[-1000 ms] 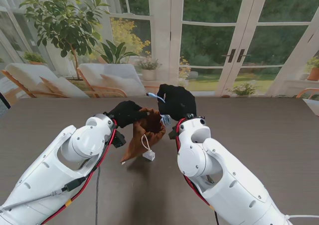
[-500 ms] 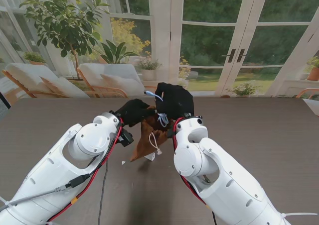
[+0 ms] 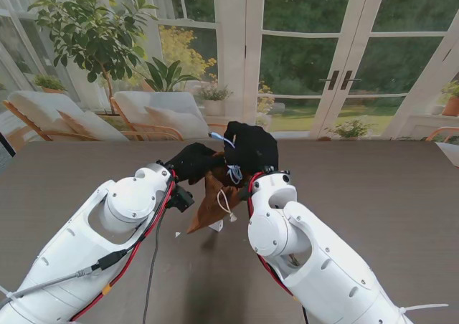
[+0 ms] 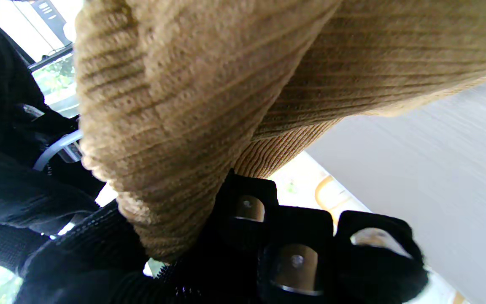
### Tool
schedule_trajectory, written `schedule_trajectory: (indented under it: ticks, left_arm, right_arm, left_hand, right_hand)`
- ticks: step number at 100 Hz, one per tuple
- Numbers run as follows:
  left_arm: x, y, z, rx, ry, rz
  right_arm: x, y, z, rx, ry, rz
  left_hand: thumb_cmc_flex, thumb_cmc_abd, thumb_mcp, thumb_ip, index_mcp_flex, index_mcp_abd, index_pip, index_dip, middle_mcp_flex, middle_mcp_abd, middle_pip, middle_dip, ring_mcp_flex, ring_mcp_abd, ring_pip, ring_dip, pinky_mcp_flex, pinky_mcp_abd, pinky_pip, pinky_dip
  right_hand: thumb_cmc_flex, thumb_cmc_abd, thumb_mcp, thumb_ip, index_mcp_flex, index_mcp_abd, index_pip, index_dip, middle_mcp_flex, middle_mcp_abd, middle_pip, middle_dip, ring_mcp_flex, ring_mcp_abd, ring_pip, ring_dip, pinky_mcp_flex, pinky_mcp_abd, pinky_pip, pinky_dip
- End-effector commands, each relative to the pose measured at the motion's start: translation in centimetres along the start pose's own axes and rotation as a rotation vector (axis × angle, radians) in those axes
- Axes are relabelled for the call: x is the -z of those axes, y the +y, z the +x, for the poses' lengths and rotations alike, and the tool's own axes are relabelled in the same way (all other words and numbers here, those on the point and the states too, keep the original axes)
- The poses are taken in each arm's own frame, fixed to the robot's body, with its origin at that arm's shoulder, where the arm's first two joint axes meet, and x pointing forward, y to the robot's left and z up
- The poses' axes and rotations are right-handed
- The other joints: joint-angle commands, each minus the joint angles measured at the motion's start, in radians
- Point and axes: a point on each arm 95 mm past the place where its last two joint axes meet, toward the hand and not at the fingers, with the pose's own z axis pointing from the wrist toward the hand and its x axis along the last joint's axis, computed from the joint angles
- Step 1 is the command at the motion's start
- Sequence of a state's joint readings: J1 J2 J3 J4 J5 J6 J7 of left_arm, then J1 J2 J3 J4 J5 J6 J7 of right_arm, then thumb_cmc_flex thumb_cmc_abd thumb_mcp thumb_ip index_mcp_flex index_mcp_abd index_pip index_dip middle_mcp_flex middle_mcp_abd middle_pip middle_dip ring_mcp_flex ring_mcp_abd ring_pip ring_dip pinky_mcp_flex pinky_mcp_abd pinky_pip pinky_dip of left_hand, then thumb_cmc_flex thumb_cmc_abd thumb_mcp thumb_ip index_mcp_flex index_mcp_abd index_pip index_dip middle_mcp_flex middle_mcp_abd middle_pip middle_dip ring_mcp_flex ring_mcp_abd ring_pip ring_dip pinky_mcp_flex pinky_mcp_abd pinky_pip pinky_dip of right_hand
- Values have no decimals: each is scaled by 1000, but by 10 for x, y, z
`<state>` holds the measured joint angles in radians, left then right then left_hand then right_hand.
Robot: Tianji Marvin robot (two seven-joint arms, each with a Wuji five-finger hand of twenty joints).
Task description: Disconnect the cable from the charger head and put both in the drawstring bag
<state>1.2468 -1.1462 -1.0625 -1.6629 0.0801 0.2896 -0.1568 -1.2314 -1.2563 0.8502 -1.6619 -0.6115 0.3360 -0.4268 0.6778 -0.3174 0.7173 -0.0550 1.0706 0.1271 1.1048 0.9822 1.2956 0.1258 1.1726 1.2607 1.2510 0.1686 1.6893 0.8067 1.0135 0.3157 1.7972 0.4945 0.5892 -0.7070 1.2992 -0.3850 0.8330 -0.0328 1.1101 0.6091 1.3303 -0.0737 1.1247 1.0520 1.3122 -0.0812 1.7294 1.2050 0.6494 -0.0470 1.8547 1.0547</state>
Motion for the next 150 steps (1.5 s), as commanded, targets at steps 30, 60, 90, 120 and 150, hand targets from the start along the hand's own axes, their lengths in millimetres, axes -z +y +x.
schedule_trajectory:
  ticks: [30, 60, 90, 120, 150]
  left_arm:
    - [2, 2, 0, 100, 2, -8]
    - [3, 1, 0, 109, 0, 3]
    - [5, -2, -3, 110, -12, 18]
    - [7, -3, -4, 106, -14, 25]
    - [10, -4, -9, 109, -31, 32]
  right_arm:
    - [8, -12, -5, -28, -10, 16]
    - [11, -17, -9, -42, -19, 16]
    - [15, -18, -15, -61, -30, 14]
    - [18, -18, -20, -63, -20, 28]
    - [18, -17, -27, -78, -6, 25]
  left_hand:
    - [65, 27, -2, 31, 39, 155, 18, 12, 49, -50, 64, 14, 22, -171, 76, -12, 57, 6, 251, 4]
    - [70, 28, -4, 30, 39, 156, 18, 12, 49, -46, 62, 17, 22, -166, 75, -11, 56, 11, 249, 6]
    - [71, 28, -6, 29, 38, 156, 17, 13, 50, -46, 61, 19, 22, -165, 75, -11, 56, 14, 248, 8]
    - [73, 30, -8, 29, 36, 157, 16, 13, 50, -45, 60, 20, 22, -165, 75, -11, 56, 15, 247, 10]
    - [74, 28, -9, 29, 36, 159, 15, 13, 49, -40, 58, 21, 21, -164, 75, -11, 56, 19, 246, 11]
  right_hand:
    - [68, 93, 32, 19, 70, -161, 176, 114, 111, 118, 42, -9, 10, -171, 71, 2, 578, -105, 239, 6]
    - [76, 120, -9, 24, 8, -172, 187, 86, 108, 120, -20, -14, 11, -147, 54, -43, 559, -60, 189, -77]
    - [73, 119, -15, 29, -14, -171, 192, 53, 108, 122, -50, -18, 9, -96, 29, -88, 548, 1, 148, -105]
    - [66, 120, -17, 33, -25, -176, 190, 36, 107, 125, -82, -29, 6, -48, 2, -124, 535, 69, 93, -131]
    - [67, 113, -9, 29, -8, -190, 195, 37, 108, 123, -80, -26, 6, -42, 1, -130, 534, 80, 87, -133]
